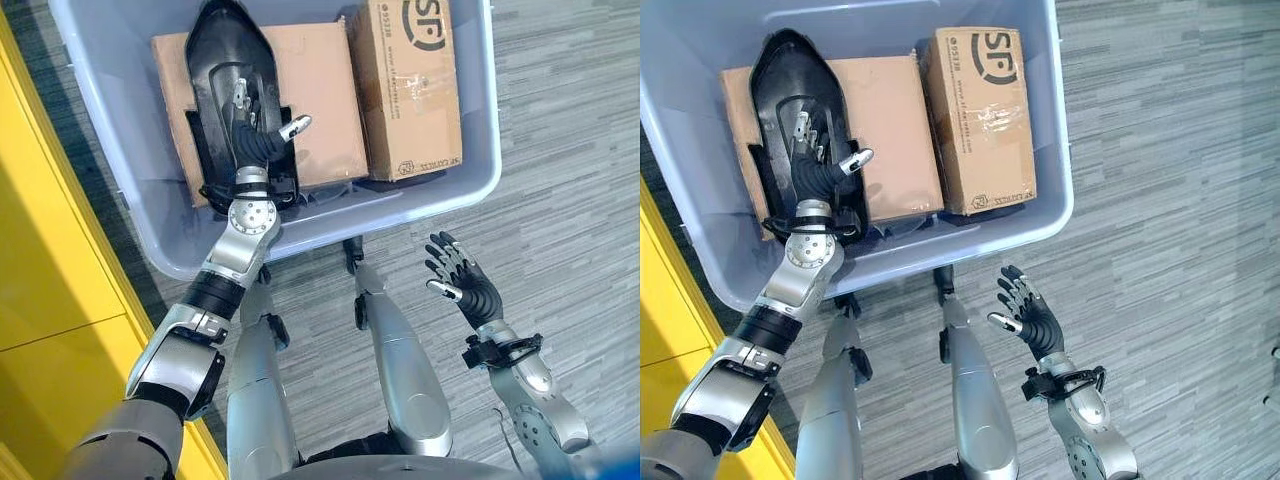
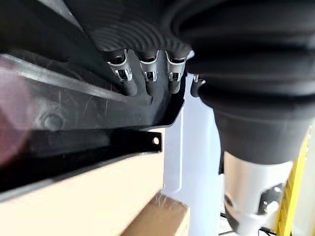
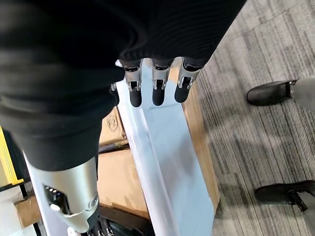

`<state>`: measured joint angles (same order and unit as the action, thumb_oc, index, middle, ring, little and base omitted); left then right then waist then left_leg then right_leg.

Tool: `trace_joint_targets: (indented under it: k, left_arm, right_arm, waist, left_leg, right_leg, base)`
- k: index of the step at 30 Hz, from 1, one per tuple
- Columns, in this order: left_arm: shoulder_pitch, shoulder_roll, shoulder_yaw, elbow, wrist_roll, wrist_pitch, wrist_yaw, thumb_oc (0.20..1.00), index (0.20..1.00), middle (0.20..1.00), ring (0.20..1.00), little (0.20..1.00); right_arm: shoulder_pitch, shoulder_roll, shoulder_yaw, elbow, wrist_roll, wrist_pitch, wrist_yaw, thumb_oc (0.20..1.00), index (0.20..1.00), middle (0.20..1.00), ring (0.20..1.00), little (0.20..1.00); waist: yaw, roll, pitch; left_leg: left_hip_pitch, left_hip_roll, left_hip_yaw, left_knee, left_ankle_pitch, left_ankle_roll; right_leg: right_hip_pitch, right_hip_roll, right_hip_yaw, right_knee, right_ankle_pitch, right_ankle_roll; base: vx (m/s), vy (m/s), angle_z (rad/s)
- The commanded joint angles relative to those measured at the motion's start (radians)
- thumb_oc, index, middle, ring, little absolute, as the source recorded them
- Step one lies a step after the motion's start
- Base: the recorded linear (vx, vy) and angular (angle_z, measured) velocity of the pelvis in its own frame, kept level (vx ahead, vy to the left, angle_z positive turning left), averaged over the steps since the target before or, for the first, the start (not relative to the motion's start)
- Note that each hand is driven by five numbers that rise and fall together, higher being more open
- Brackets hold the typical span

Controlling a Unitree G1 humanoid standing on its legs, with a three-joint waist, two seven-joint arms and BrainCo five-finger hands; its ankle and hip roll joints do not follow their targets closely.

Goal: Move parts from the plastic box to the shelf.

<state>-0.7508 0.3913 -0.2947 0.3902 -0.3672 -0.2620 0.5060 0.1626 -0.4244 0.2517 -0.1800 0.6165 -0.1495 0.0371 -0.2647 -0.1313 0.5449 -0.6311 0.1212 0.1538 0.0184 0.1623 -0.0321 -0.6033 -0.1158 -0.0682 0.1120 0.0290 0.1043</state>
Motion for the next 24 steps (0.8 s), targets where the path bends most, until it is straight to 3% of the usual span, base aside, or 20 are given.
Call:
trace_joint_targets:
  k: [1,12,17,21,24]
  left_arm:
    - [0.002,-0.001,0.011,0.043,-0.085,-0.029,-0.023,1.000,1.000,1.000,1.000,1.000]
    - [0.016,-0.018,0.018,-0.019,-0.128,-0.054,-0.020,1.000,1.000,1.000,1.000,1.000]
    - [0.111,0.001,0.089,-0.190,-0.115,-0.100,-0.011,1.000,1.000,1.000,1.000,1.000]
    - [0.318,0.014,0.203,-0.502,-0.147,-0.146,-0.063,1.000,1.000,1.000,1.000,1.000]
    - [0.370,0.023,0.228,-0.574,-0.143,-0.152,-0.079,1.000,1.000,1.000,1.000,1.000]
  right_arm:
    - [0.058,-0.040,-0.031,-0.031,0.026,-0.046,-0.003,1.000,1.000,1.000,1.000,1.000]
    - [0.060,-0.048,-0.043,-0.038,0.025,-0.048,-0.008,1.000,1.000,1.000,1.000,1.000]
    - [0.067,-0.042,-0.061,-0.048,0.023,-0.053,-0.007,1.000,1.000,1.000,1.000,1.000]
    - [0.071,-0.032,-0.091,-0.069,0.025,-0.060,-0.006,1.000,1.000,1.000,1.000,1.000]
    - [0.073,-0.027,-0.094,-0.071,0.027,-0.060,-0.005,1.000,1.000,1.000,1.000,1.000]
  waist:
    - [0.014,-0.071,-0.025]
    - [0.019,-0.058,-0.026]
    - [0.042,-0.040,-0.027]
    - [0.077,-0.022,-0.026]
    - [0.087,-0.020,-0.025]
  left_leg:
    - [0.047,0.097,-0.036,0.106,-0.122,-0.104]
    - [0.050,0.090,-0.039,0.107,-0.126,-0.102]
    - [0.055,0.082,-0.048,0.099,-0.128,-0.098]
    - [0.057,0.070,-0.052,0.088,-0.130,-0.093]
    - [0.059,0.067,-0.053,0.087,-0.132,-0.091]
  right_leg:
    - [0.045,-0.076,0.005,-0.077,0.070,0.061]
    - [0.052,-0.075,0.009,-0.079,0.065,0.059]
    - [0.064,-0.080,0.003,-0.081,0.060,0.059]
    - [0.073,-0.086,-0.004,-0.087,0.056,0.058]
    - [0.078,-0.089,-0.007,-0.089,0.056,0.058]
  base:
    - [0.00,0.000,0.00]
    - [0.00,0.000,0.00]
    - [0.00,0.000,0.00]
    - [0.00,-0.001,0.01]
    - [0.00,0.005,0.08]
